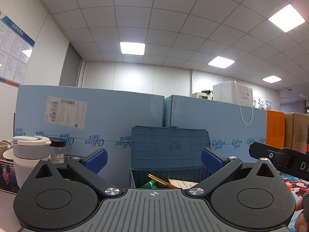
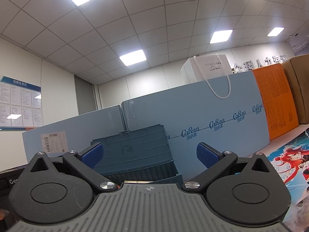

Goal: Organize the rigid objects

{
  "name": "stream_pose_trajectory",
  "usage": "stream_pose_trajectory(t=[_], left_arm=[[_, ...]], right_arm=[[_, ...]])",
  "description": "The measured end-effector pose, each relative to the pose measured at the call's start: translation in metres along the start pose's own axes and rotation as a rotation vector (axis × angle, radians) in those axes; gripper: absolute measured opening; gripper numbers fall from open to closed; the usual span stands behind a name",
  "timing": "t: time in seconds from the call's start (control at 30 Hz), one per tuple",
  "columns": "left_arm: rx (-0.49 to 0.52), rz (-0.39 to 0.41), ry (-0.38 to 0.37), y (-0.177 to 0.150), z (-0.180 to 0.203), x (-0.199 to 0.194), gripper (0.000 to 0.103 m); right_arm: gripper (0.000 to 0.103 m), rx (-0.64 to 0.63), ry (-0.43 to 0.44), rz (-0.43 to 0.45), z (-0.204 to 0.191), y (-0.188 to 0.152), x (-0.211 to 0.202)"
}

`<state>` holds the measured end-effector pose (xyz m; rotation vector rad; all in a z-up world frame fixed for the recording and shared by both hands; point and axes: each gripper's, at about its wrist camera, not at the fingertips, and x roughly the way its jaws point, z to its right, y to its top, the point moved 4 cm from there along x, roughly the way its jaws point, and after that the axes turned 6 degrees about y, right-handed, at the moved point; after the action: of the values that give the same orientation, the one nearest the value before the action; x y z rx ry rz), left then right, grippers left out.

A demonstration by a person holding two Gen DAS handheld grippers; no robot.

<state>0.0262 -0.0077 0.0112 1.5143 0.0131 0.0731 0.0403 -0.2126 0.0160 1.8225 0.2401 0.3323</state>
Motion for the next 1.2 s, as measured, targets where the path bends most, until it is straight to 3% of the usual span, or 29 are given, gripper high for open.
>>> stream_pose_trajectory(t=[1.2], left_arm=[[0.006, 0.008, -0.009, 0.0004, 0.0001, -0.002, 0.103]], right_arm=[[0.103, 0.002, 0.016, 0.017, -0.0042, 0.001, -0.006]])
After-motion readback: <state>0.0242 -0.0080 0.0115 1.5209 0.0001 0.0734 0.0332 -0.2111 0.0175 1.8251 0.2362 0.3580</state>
